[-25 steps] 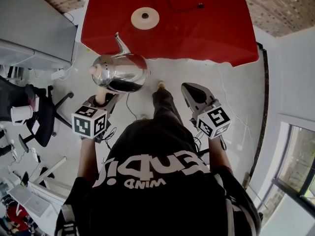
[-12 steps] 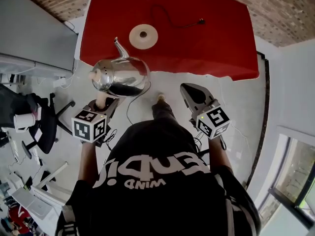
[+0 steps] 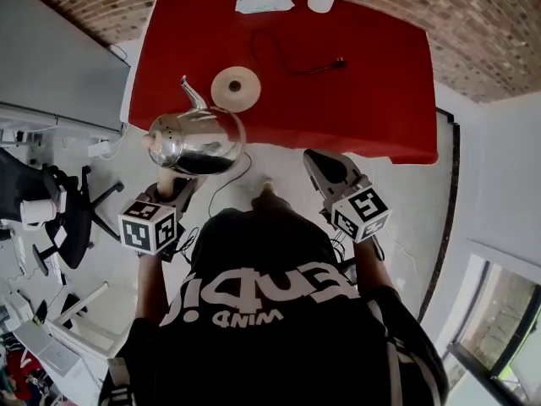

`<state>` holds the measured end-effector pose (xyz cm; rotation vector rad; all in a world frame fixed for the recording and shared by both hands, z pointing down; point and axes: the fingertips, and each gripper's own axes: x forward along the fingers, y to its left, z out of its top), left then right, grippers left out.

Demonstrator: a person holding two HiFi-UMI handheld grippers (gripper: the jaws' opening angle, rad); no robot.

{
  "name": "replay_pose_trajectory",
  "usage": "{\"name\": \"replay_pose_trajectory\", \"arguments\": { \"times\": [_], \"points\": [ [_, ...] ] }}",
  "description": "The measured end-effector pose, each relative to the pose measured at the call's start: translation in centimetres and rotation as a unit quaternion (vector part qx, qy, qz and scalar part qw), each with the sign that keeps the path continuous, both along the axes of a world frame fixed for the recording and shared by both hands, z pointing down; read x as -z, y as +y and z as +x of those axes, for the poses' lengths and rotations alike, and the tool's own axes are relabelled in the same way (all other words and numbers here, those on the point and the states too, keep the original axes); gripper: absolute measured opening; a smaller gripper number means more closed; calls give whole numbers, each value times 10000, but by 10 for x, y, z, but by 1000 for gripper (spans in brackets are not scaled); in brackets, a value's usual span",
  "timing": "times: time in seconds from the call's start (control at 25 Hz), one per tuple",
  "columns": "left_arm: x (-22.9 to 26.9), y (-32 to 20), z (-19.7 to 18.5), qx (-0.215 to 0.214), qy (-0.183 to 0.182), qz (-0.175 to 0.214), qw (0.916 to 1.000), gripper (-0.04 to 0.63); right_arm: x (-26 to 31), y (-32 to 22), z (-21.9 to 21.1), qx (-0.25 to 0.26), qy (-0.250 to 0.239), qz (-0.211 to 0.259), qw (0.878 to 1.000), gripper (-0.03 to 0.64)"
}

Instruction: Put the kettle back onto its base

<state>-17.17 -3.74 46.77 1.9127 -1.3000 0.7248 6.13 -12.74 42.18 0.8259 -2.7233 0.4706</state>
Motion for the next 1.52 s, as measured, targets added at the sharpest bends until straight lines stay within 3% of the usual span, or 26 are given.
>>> {"name": "replay_pose_trajectory", "arguments": {
  "times": [0.32, 0.56, 1.28, 1.52],
  "points": [
    [3, -32, -17, 105, 43, -64, 9999, 64, -1, -41, -21, 86, 0, -68, 9999, 23],
    [0, -24, -13, -79, -29, -54, 10000, 64, -2, -27, -17, -28, -33, -13, 10000, 23],
    [5, -68, -36, -396, -216, 247, 9987, 64, -7, -16, -27, -253, 13, -28, 9997, 23],
    [12, -104, -40, -521, -235, 308, 9979, 64, -7, -28, -30, -239, 11, -40, 9997, 23]
  ]
}}
